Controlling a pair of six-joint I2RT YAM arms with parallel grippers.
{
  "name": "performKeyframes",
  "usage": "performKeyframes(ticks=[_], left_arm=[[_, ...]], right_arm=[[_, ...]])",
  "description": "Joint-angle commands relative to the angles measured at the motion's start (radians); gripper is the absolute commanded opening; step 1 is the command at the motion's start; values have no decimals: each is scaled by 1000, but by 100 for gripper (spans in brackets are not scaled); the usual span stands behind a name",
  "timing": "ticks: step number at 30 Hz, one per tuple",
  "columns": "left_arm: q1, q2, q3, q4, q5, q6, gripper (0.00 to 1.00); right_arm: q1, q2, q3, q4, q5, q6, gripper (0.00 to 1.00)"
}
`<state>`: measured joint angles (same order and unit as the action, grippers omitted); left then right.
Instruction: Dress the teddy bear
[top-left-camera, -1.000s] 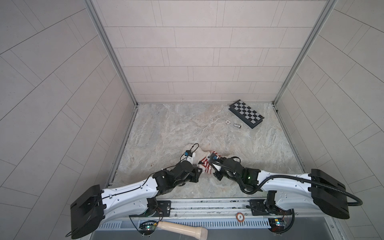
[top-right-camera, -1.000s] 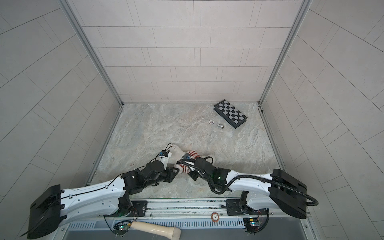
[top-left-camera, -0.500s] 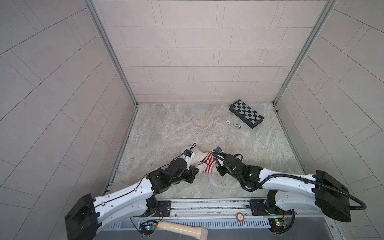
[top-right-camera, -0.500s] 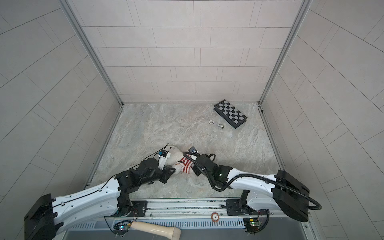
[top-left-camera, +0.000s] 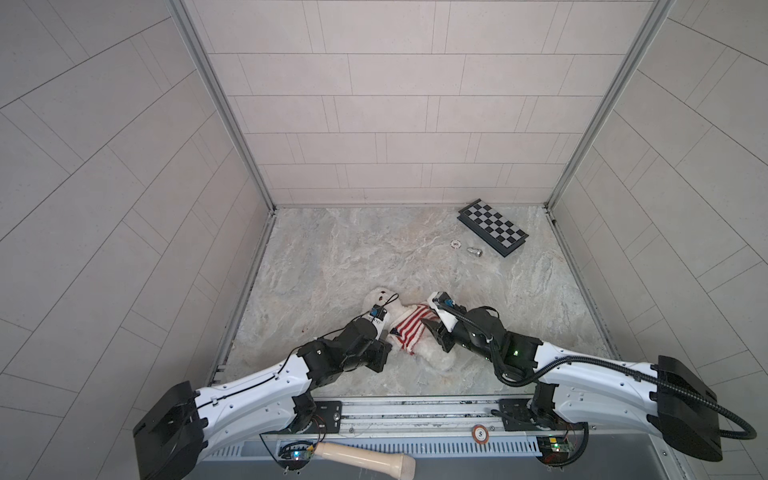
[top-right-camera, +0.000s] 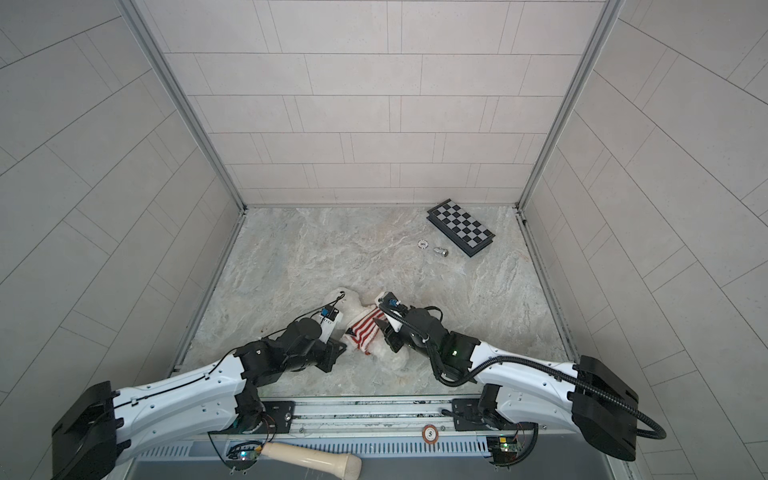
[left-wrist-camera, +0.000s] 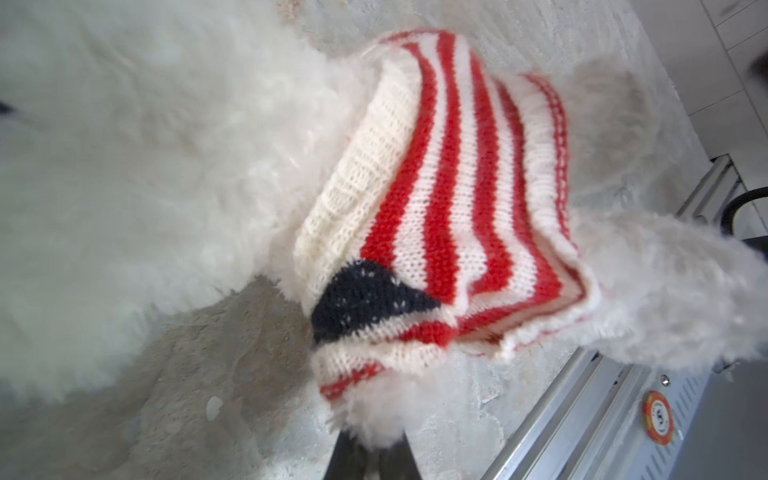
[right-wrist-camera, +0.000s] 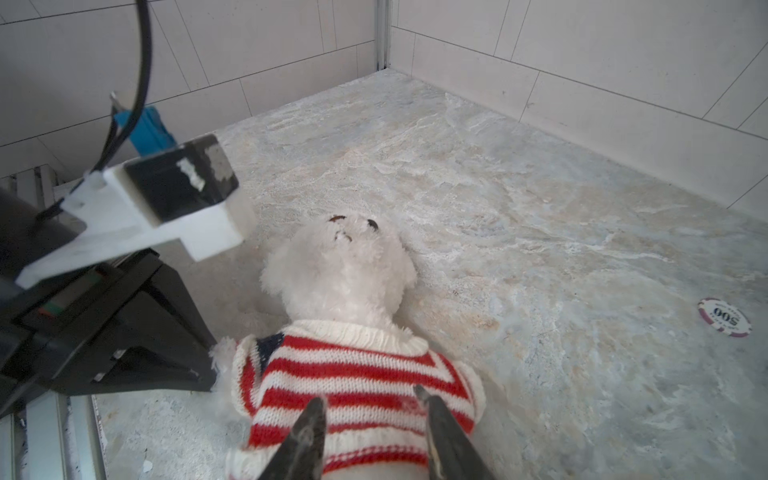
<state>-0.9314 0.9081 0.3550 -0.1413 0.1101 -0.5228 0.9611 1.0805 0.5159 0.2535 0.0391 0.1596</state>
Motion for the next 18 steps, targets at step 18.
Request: performKeyframes(ticks=[18], left_arm=[[132,-36,-69,35,-24,0,0]], right_arm=[[-5,290,2,22,-145,39,19]])
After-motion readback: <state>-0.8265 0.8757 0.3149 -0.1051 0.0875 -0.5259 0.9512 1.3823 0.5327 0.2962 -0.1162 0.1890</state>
